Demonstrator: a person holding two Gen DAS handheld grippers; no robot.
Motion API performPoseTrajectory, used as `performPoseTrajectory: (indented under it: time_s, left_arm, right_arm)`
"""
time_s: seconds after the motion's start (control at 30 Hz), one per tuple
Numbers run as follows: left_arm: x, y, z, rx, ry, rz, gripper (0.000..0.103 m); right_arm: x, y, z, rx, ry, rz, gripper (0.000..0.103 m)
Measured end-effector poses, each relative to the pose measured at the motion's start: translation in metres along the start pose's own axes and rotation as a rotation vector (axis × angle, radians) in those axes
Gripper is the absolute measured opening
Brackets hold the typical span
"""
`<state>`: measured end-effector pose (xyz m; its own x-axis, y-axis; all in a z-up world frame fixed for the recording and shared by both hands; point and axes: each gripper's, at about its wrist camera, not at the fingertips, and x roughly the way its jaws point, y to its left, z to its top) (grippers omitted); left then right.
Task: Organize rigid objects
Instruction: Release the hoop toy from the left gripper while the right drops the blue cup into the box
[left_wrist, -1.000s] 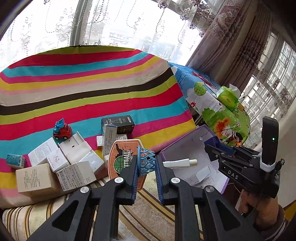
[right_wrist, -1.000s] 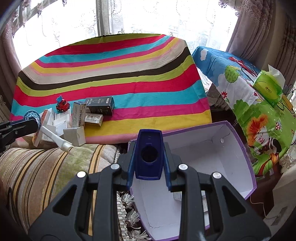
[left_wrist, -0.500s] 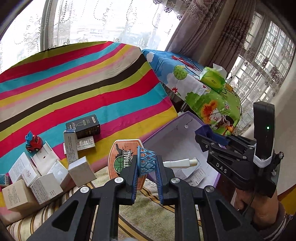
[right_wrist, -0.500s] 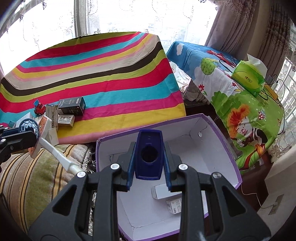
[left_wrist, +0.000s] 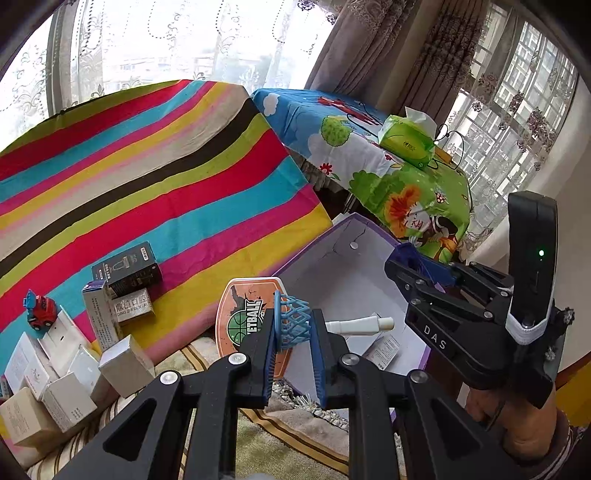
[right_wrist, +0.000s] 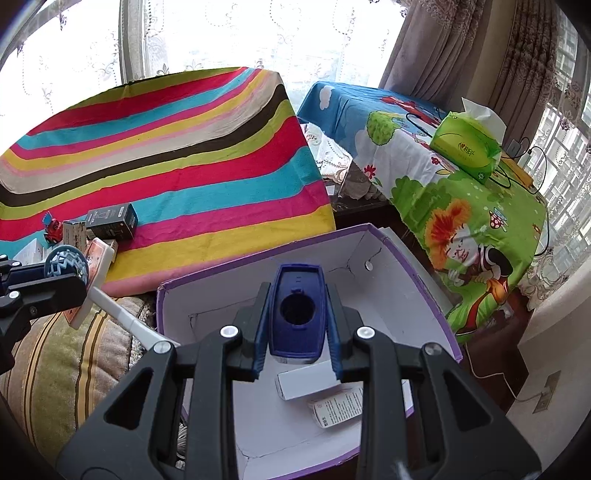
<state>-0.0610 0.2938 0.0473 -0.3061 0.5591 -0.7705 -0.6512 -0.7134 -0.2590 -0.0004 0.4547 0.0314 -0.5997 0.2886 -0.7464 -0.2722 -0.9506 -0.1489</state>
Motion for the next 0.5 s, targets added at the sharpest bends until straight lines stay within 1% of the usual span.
performPoseTrajectory:
  time_s: [0.07,0.1,0.13,0.17,0.2,0.23,0.27,0.33,0.4,0.47,0.5]
  left_arm:
    - [0.003,-0.003,0.002,0.004,0.002,-0.014,0.018]
    - [0.004,-0.004,0.002,0.006,0.0,-0.025,0.019]
    - [0.005,-0.005,0.003,0.009,0.003,-0.035,0.02]
    - [0.005,-0.006,0.003,0.011,0.006,-0.037,0.025]
    - [0.005,-0.007,0.003,0.016,0.005,-0.037,0.029]
    - [0.004,-0.008,0.003,0.017,0.001,-0.037,0.039]
    - [0.003,-0.008,0.002,0.014,-0.004,-0.033,0.048]
    - [-0.002,-0.006,0.002,0.008,-0.018,-0.021,0.056]
    - [-0.007,-0.002,0.002,0.0,-0.033,-0.006,0.06]
    - [-0.014,0.003,0.002,-0.014,-0.05,0.011,0.065]
    - [-0.018,0.006,0.001,-0.021,-0.058,0.019,0.066]
  right_arm:
    - [0.0,-0.002,0.0,0.008,-0.002,-0.006,0.032]
    - [-0.001,-0.003,0.0,0.014,-0.005,-0.009,0.036]
    - [-0.002,-0.005,0.001,0.02,-0.009,-0.013,0.045]
    - [-0.003,-0.006,0.001,0.026,-0.014,-0.016,0.051]
    - [-0.004,-0.007,0.002,0.03,-0.021,-0.019,0.063]
    - [-0.006,-0.007,0.002,0.029,-0.029,-0.023,0.071]
    - [-0.007,-0.006,0.003,0.025,-0.04,-0.027,0.073]
    - [-0.011,-0.005,0.004,0.02,-0.059,-0.033,0.075]
    - [-0.013,-0.003,0.005,0.023,-0.072,-0.04,0.081]
    - [-0.016,-0.002,0.006,0.023,-0.09,-0.036,0.083]
    - [-0.018,-0.002,0.007,0.023,-0.097,-0.041,0.087]
